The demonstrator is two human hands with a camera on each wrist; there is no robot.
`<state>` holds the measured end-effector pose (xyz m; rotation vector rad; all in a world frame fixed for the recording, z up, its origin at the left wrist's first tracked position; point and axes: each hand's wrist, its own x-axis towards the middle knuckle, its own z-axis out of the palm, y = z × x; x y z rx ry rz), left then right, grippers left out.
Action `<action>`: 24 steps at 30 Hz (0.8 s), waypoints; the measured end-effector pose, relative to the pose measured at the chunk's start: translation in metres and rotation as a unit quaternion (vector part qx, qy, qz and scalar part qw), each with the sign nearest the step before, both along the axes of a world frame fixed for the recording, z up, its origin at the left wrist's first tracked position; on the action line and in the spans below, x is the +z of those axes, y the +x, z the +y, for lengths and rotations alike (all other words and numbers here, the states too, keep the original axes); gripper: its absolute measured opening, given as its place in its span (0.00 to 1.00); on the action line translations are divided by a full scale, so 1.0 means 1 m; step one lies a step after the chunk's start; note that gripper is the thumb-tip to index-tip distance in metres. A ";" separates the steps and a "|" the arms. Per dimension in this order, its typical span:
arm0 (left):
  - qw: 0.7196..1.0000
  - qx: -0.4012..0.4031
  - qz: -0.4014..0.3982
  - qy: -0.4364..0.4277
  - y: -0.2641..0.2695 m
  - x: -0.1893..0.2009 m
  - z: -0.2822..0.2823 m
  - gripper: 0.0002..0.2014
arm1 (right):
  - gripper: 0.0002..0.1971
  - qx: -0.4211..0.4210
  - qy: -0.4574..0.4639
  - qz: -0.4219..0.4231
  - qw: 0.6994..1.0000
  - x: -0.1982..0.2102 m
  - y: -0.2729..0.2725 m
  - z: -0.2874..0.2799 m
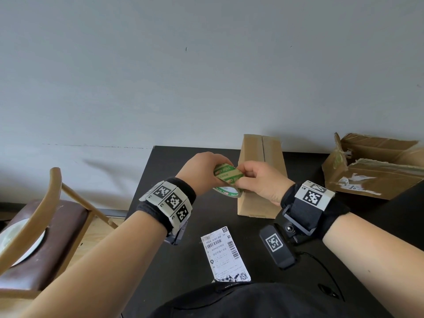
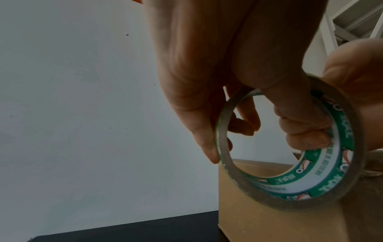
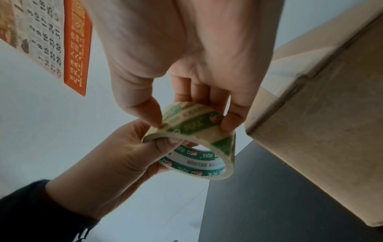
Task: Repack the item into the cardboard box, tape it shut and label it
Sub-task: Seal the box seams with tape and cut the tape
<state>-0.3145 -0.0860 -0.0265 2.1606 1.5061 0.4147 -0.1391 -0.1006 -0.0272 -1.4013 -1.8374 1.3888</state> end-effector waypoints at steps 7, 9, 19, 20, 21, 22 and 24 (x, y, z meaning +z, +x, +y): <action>1.000 -0.001 0.006 -0.002 0.001 0.001 0.000 0.18 | 0.03 -0.024 -0.011 0.020 0.999 -0.002 -0.002 0.001; 1.000 -0.001 0.011 -0.001 0.001 0.000 0.000 0.18 | 0.06 -0.019 -0.007 0.018 1.000 -0.003 -0.002 0.001; 1.000 -0.007 -0.006 0.017 0.002 0.006 -0.003 0.15 | 0.06 -0.072 -0.045 0.071 0.994 0.000 -0.003 0.002; 1.000 -0.008 -0.004 0.019 0.003 0.007 -0.003 0.15 | 0.06 -0.073 -0.041 0.067 0.994 0.000 -0.003 0.003; 1.000 -0.009 -0.001 0.021 0.003 0.007 -0.002 0.15 | 0.07 -0.071 -0.038 0.063 0.995 0.000 -0.003 0.003; 1.000 -0.008 0.004 0.022 0.003 0.007 -0.002 0.15 | 0.07 -0.068 -0.036 0.060 0.995 0.000 -0.003 0.003; 1.000 -0.008 0.012 0.020 0.003 0.006 -0.002 0.16 | 0.08 -0.062 -0.037 0.060 0.996 0.000 -0.003 0.003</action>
